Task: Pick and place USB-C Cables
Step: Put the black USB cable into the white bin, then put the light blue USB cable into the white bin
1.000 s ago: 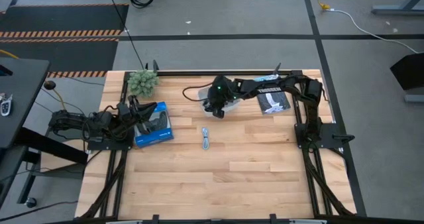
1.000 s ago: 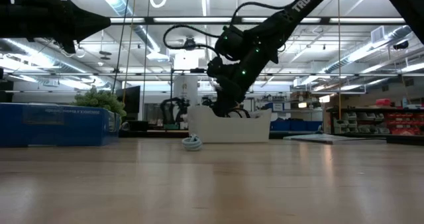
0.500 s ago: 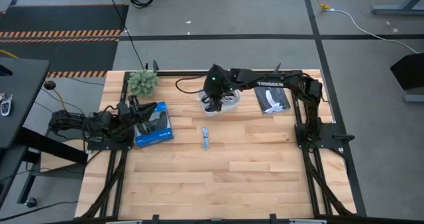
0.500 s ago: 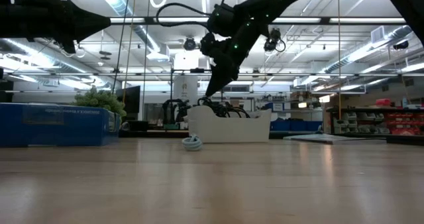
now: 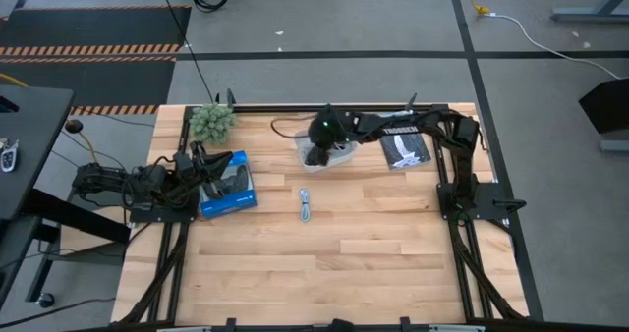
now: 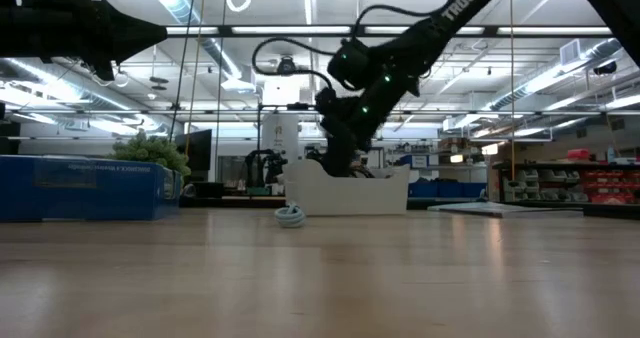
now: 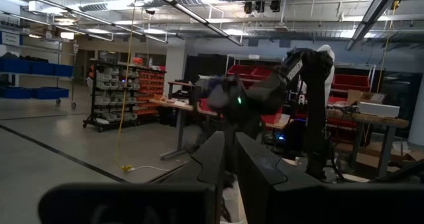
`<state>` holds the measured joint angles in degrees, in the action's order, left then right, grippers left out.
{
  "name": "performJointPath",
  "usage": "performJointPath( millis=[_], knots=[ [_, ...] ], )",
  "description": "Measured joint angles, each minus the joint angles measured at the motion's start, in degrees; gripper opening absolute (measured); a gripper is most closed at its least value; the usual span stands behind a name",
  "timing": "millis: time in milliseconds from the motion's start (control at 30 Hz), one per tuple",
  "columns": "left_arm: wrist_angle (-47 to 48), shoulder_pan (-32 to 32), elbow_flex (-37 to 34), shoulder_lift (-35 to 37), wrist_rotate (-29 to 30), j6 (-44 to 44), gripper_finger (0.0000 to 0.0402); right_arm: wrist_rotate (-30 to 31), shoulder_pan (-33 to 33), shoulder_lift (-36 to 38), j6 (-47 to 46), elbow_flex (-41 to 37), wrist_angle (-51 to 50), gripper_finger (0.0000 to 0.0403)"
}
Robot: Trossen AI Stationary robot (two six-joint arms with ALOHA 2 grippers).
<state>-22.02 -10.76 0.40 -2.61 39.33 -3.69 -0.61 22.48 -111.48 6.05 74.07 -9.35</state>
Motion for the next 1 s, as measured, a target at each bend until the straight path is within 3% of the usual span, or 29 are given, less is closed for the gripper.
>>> performJointPath(
  millis=[233, 533, 667, 800, 1000],
  knots=[
    [0.00, 0.00, -0.01, 0.00, 0.00, -0.02, 0.0043, -3.49, -0.05, 0.76, -1.11, -2.46, -3.90, 0.0004],
    [-0.09, 0.00, -0.02, 0.00, 0.00, 0.01, 0.0043, -2.44, -1.24, 2.04, 2.31, 8.73, -11.31, 0.0005],
    [-0.20, -0.01, -0.01, 0.01, 0.01, 0.01, 0.0043, -8.54, -2.90, 1.91, 2.46, 11.37, -14.37, 0.0013],
    [-0.19, -0.01, -0.01, 0.02, 0.00, 0.00, 0.0043, -12.99, -6.01, 1.88, 2.09, 11.31, -16.65, 0.0035],
    [-0.17, -0.02, 0.00, 0.02, 0.00, 0.01, 0.0043, -12.97, -12.22, 1.88, 3.50, 11.31, -16.41, 0.0097]
  ],
)
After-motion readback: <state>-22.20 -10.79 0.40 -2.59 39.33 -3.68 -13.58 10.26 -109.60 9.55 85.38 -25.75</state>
